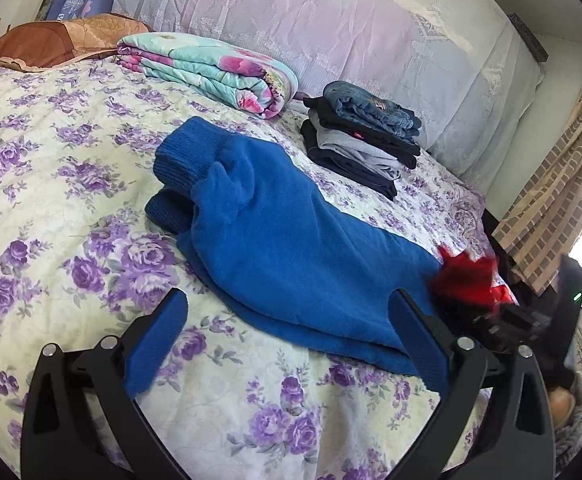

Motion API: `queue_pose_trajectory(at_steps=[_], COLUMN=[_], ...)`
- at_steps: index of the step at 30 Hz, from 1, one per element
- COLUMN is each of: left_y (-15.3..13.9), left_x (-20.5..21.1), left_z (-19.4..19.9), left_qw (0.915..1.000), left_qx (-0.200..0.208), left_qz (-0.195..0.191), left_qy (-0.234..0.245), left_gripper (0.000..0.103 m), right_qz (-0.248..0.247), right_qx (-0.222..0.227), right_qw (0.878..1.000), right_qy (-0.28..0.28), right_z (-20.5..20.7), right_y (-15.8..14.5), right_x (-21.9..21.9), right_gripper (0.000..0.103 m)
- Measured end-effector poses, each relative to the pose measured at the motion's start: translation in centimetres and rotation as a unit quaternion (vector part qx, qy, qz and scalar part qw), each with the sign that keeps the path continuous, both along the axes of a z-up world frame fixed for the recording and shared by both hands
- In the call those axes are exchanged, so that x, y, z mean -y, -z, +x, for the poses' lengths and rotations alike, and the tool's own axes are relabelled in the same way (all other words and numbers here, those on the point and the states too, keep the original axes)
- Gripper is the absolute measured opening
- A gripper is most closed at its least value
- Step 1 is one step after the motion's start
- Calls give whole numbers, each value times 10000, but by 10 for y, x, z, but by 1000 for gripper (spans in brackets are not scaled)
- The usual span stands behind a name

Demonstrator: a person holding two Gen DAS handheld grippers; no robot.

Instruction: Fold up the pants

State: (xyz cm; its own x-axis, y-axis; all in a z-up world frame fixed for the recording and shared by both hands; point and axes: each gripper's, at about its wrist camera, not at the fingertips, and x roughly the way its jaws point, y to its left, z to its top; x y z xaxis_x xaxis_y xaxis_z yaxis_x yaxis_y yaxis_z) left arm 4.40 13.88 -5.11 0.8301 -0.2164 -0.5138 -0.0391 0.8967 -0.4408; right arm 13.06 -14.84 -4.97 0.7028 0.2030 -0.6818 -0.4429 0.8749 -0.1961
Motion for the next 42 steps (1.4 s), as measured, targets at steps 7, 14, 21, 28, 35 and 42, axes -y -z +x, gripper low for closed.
queue_pose_trajectory(at_steps=[7,14,21,28,35,42], left_y=[2,3,3,4,4,3], left_x=[4,4,7,11,7,11], left_z=[-1,0,0,2,3,2], left_qw=[9998,9997,9992,9983,9989,9980], left_qx=[46,43,-21,-57,-86,-76], left_qz=[192,256,397,573,458,610], left_qy=[21,47,65,67,88,139], left_gripper=[98,98,98,98,98,98], right_qz=[-308,1370,895,745,654,942], right_qx=[-82,-277,-162,-853,-292,-452], right_qw=[9985,9880,9952,9934,9973,9942], right_qy=[-443,-655,354,187,-172,-240], right_z=[-22,-34,26,34,-4,-12], right_y=[2,-54,-38,3,-18,-7], right_x=[-8,33,26,10,7,15], right_gripper=[59,67,67,71,79,88])
